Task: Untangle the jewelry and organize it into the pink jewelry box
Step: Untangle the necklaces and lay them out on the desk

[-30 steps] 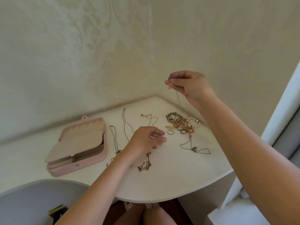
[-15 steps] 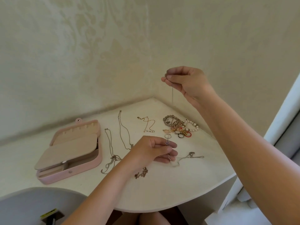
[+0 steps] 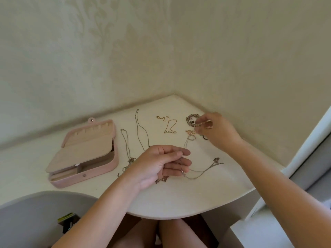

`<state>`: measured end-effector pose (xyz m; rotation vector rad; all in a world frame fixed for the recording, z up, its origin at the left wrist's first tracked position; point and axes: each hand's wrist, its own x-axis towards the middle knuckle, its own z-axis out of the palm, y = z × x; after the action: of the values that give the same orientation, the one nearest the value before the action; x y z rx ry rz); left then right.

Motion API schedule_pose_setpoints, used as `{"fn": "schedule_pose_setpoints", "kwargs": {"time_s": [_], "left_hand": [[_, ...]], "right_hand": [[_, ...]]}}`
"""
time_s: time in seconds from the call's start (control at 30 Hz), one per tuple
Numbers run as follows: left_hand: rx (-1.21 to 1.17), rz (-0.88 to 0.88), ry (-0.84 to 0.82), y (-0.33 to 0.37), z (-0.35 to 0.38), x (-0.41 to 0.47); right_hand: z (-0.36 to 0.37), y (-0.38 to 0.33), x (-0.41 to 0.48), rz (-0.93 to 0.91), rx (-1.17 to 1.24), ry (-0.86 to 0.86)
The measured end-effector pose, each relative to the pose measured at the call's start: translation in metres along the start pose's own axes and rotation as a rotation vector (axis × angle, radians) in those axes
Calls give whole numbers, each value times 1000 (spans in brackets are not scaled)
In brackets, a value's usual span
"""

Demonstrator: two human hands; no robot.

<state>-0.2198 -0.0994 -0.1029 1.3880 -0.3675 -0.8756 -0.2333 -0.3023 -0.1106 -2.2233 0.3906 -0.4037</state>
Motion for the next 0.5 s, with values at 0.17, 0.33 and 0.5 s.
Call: {"fn": "schedule_pose_setpoints", "kwargs": {"time_s": [0.17,0.33,0.5], "left_hand": [[5,61,78,4,0,2],[113,160,190,6,2,4],[295,240,333,4,-4,7]], "right_hand": [[-4,-12,-64,12,265,-447],[22,-14,-70,8,488,-595],[8,-18,-67,-21,371,-398]]}}
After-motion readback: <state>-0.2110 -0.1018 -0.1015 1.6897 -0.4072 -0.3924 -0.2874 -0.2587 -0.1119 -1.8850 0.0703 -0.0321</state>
